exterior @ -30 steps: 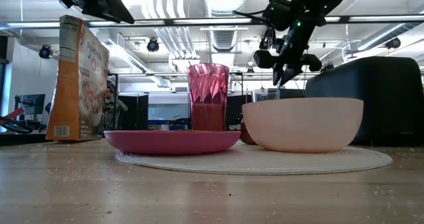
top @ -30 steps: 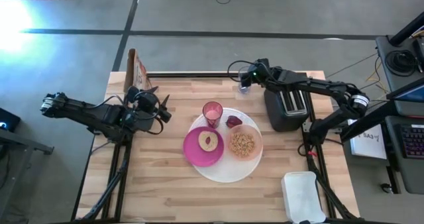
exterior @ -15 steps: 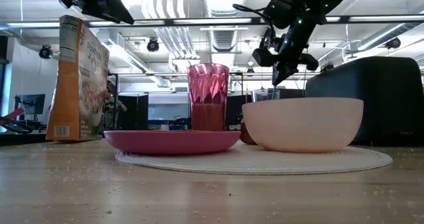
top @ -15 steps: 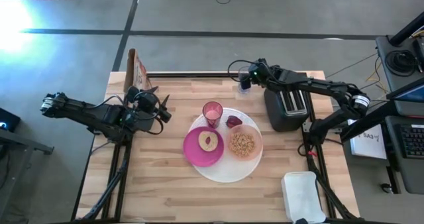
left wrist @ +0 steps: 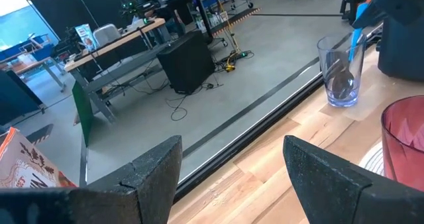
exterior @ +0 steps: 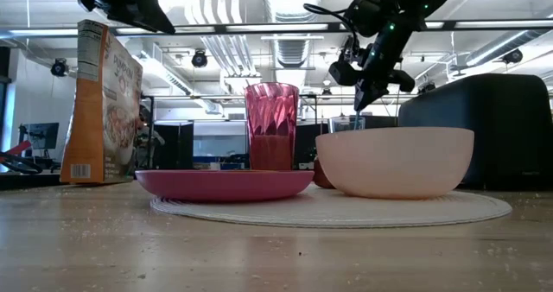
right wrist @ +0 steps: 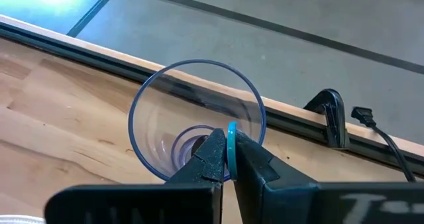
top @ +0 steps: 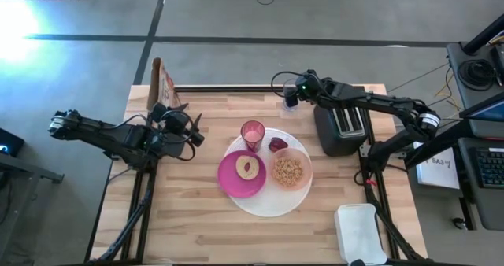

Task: Arrange a breakfast setting
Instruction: Put the blue spoon on the white table mat right beside to the light orange bowl

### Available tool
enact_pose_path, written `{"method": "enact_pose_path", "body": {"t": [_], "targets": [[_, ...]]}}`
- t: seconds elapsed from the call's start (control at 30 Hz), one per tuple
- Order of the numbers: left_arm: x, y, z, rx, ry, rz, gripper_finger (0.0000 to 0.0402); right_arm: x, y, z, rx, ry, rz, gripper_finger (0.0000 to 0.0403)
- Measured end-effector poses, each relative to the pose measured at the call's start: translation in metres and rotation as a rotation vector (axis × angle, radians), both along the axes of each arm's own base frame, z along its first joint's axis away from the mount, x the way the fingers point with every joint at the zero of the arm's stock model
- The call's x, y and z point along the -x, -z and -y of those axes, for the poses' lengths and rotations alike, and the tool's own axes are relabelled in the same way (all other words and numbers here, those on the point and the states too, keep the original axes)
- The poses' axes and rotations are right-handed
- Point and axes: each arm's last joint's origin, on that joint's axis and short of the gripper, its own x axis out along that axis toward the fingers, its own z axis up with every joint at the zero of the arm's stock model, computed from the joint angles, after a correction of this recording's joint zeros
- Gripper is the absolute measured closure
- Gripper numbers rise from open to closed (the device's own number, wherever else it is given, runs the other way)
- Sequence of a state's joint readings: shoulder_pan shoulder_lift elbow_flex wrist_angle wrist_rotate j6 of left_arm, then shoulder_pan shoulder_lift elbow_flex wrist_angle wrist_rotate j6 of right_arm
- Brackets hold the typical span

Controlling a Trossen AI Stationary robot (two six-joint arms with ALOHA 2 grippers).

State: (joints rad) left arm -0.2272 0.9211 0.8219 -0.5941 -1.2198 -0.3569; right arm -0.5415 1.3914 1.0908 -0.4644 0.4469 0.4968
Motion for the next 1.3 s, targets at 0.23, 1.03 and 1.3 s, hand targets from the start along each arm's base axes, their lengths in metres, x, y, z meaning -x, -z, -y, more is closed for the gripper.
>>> {"method": "enact_pose_path", "body": {"t": [0.23, 1.03, 1.3], "targets": [[0.0, 0.001, 0.0, -0.002, 0.0, -0.01, 0.0155, 0.0, 0.0, 0.0, -0.002, -0.001, -0.001, 0.0394], [0.001, 0.001, 0.0, 0.005, -0.004, 0.002, 0.0155, 0.023, -0.047, -0.014, 0.124, -0.029, 0.152, 0.0394], [-0.005, 0.005, 0.002, 0.025, 0.022, -0.021, 0.0155, 0.029, -0.071, -0.018, 0.229, -0.078, 0.244, 0.0394]]}}
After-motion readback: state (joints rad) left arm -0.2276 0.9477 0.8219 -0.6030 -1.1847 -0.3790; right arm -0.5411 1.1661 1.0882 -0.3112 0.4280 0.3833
